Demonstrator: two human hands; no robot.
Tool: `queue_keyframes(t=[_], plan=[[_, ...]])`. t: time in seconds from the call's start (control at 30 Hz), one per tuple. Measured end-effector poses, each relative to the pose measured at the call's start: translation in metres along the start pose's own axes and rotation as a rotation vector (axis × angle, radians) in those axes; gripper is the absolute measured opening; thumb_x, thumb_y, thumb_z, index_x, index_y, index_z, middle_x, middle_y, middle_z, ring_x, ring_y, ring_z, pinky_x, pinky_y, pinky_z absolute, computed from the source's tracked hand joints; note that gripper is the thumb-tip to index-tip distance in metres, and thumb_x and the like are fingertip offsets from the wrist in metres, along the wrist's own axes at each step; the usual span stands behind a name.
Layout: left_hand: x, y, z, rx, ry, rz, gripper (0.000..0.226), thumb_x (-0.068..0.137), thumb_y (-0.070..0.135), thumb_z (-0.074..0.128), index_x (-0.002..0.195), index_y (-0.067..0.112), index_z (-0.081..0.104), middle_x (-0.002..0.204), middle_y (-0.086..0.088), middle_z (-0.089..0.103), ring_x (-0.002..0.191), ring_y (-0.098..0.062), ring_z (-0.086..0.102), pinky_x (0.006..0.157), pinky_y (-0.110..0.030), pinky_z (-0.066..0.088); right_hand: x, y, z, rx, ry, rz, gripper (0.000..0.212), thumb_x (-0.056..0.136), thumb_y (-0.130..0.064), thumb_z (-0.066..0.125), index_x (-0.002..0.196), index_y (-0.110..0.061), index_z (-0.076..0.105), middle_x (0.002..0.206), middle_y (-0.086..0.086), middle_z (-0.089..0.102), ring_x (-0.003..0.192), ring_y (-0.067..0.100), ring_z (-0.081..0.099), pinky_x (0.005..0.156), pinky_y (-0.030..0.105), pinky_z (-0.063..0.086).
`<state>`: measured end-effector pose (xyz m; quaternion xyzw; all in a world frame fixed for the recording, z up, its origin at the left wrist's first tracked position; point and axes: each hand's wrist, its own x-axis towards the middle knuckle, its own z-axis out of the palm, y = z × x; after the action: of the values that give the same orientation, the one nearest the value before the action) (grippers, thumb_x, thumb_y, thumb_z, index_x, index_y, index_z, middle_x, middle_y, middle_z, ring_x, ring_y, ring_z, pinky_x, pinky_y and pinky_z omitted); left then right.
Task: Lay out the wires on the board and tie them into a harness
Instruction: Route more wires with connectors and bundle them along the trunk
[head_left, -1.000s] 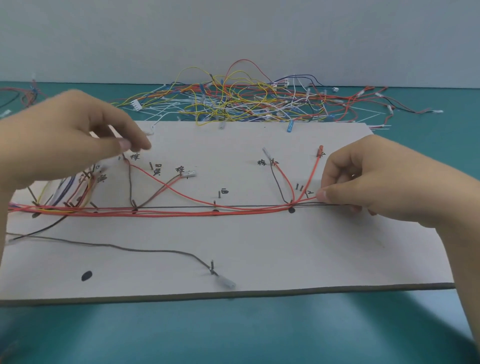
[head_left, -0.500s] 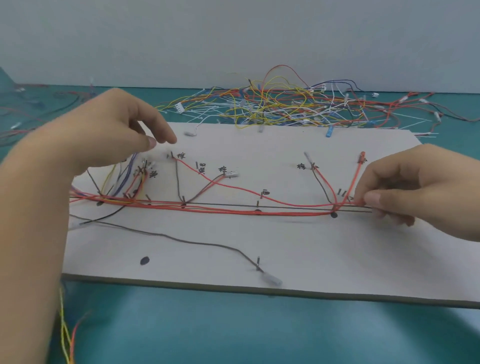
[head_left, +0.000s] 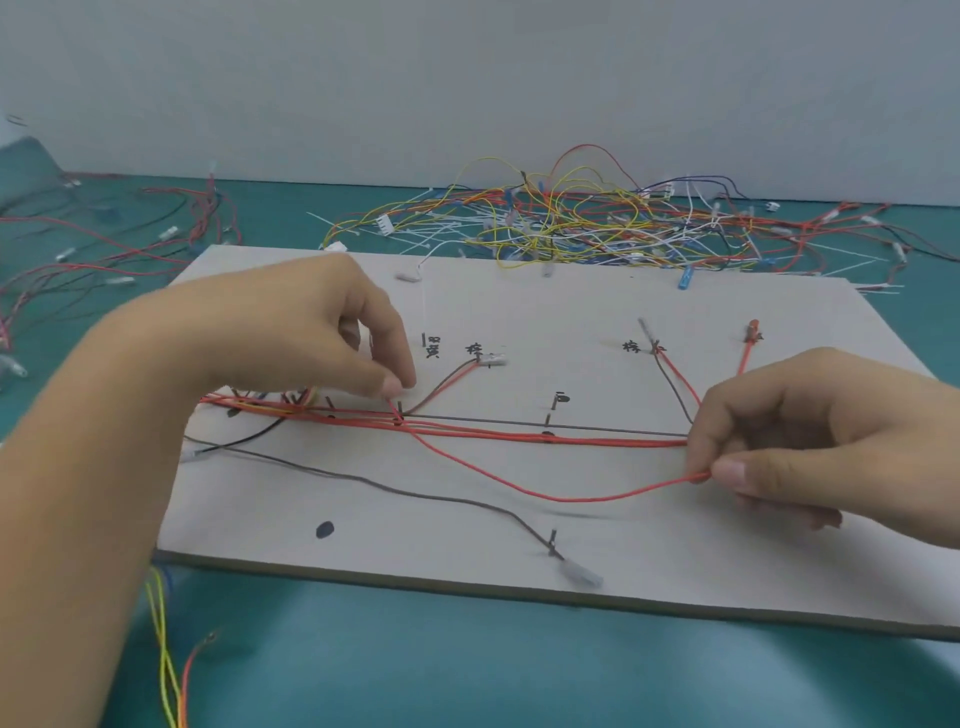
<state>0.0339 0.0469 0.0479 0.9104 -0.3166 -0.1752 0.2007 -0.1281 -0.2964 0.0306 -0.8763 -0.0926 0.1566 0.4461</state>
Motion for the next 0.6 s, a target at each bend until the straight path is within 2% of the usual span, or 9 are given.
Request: queue_keyframes(t=[0.07, 0.13, 0.2, 0.3, 0.4, 0.5, 0.6], plan=[[-0.002, -0.002, 0.003, -0.021, 0.001, 0.008, 0.015, 0.084, 0.033, 0.083, 0.084, 0.047, 0.079, 0.077, -0.001, 0.071, 0.060, -0.019, 0.060, 0.062, -0.036, 0.050, 0.001, 0.000, -0.002, -0.032, 0.014, 0.027, 0.017, 0.085, -0.028, 0.069, 0.100, -0.028, 0.077, 0.071, 0.009, 0.069, 0.047, 0.011, 0.058, 0.047, 0.018, 0.047], [-0.004, -0.003, 0.004, -0.039, 0.009, 0.000, 0.013, 0.081, 0.035, 0.084, 0.081, 0.047, 0.079, 0.079, 0.006, 0.074, 0.058, -0.007, 0.059, 0.065, -0.033, 0.050, 0.001, 0.001, -0.006, -0.055, 0.047, 0.050, 0.012, 0.090, -0.019, 0.072, 0.095, -0.028, 0.078, 0.068, 0.010, 0.068, 0.044, 0.012, 0.057, 0.044, 0.019, 0.046], [-0.006, -0.002, 0.005, -0.060, 0.015, 0.004, 0.010, 0.076, 0.037, 0.085, 0.077, 0.046, 0.080, 0.084, 0.009, 0.075, 0.062, -0.007, 0.062, 0.068, -0.035, 0.053, 0.000, 0.002, -0.010, -0.068, 0.105, 0.081, 0.016, 0.088, -0.013, 0.071, 0.091, -0.027, 0.078, 0.063, 0.009, 0.067, 0.040, 0.014, 0.056, 0.043, 0.018, 0.045], [-0.005, 0.001, 0.009, -0.040, 0.043, 0.026, 0.020, 0.077, 0.024, 0.088, 0.072, 0.042, 0.080, 0.086, 0.013, 0.071, 0.069, -0.008, 0.064, 0.066, -0.033, 0.048, -0.001, -0.001, -0.012, -0.072, 0.180, 0.127, 0.009, 0.081, -0.017, 0.073, 0.084, -0.024, 0.078, 0.053, 0.007, 0.063, 0.035, 0.014, 0.052, 0.043, 0.016, 0.043], [-0.004, 0.003, 0.010, -0.028, 0.012, 0.002, 0.008, 0.071, 0.040, 0.082, 0.076, 0.045, 0.080, 0.080, 0.009, 0.071, 0.066, -0.015, 0.065, 0.063, -0.037, 0.054, 0.000, -0.004, -0.012, -0.066, 0.230, 0.175, 0.005, 0.077, -0.020, 0.076, 0.073, -0.018, 0.075, 0.049, 0.008, 0.061, 0.032, 0.016, 0.050, 0.041, 0.018, 0.040], [-0.005, 0.004, 0.013, 0.019, -0.015, -0.012, 0.022, 0.064, 0.043, 0.066, 0.081, 0.051, 0.077, 0.071, 0.011, 0.072, 0.052, -0.006, 0.060, 0.055, -0.028, 0.052, -0.001, -0.006, -0.012, -0.078, 0.290, 0.227, 0.017, 0.076, -0.024, 0.079, 0.064, -0.016, 0.071, 0.048, 0.007, 0.061, 0.031, 0.016, 0.049, 0.037, 0.021, 0.038], [-0.004, 0.007, 0.015, 0.059, -0.002, 0.027, 0.028, 0.062, 0.040, 0.064, 0.084, 0.053, 0.075, 0.075, 0.021, 0.073, 0.063, -0.001, 0.067, 0.056, -0.016, 0.047, -0.002, -0.008, -0.013, -0.076, 0.317, 0.263, 0.020, 0.074, -0.027, 0.081, 0.063, -0.014, 0.070, 0.051, 0.008, 0.064, 0.034, 0.017, 0.052, 0.037, 0.024, 0.041]])
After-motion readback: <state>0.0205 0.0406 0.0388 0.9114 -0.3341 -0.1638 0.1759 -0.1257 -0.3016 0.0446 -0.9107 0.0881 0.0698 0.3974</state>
